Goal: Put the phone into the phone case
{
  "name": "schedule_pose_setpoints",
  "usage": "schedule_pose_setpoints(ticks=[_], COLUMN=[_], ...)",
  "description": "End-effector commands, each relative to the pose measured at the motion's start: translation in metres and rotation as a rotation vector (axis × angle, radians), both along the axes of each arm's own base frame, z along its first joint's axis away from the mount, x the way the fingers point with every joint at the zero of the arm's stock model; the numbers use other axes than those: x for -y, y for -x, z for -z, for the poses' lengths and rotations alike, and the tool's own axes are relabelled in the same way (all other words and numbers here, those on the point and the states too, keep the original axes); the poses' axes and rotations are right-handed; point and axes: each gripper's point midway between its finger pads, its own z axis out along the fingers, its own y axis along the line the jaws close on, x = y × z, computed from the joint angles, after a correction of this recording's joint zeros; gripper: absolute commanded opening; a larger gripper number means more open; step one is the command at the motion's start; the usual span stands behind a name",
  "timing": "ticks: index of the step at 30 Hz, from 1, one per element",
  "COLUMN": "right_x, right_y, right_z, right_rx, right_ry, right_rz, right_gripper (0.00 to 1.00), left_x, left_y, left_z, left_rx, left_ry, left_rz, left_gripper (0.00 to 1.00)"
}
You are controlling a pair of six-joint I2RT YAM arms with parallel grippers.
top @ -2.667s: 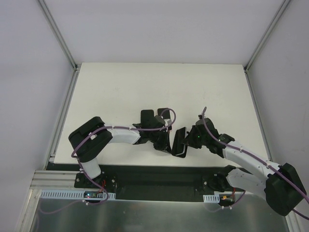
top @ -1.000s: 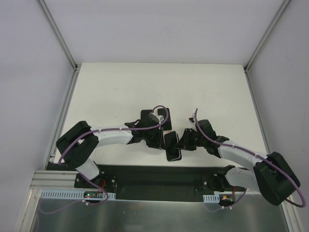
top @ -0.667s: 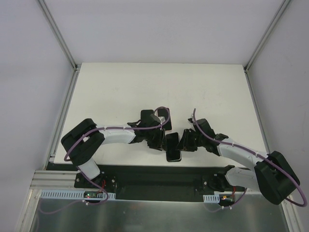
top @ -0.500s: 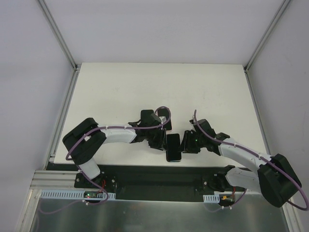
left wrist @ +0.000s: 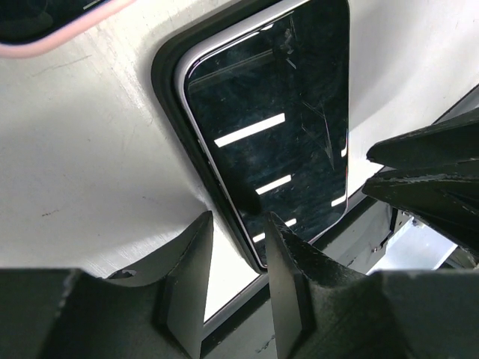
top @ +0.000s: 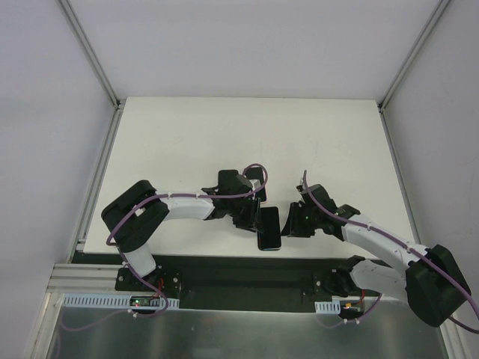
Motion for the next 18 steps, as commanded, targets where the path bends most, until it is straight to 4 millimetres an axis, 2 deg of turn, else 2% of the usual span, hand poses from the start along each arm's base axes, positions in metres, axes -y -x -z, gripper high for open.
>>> schedule_pose_setpoints(ticks=[1,7,13,18], right_x=[-0.015,-0.024,-0.026,-0.032], right_y=[-0.007,0.0,0.004,0.007], right_z=[-0.006,0.011,0.024,0.027], right_rx=[0.016,-0.041,-0.073,-0.102], right_ry=[-0.059,-0.1,-0.105,-0.137], right_rz=[-0.031,-0.036,-0.028,-0.019], right_gripper=[0.29,0.21,0.07,0.05], left_x=[0.008,0.007,0.009,0.012], left_y=[-0.006,-0.002,-0.001,0.004], left_z=[-0.004,0.001,0.002,0.003], left_rx=[0.001,-0.019,-0.034,-0.056], left_ry=[0.02,0.023,0.042,0.061], left_rz=[0.007,0.007,0.003,0.005], left_gripper=[0.33,0.33,0.32,0.3])
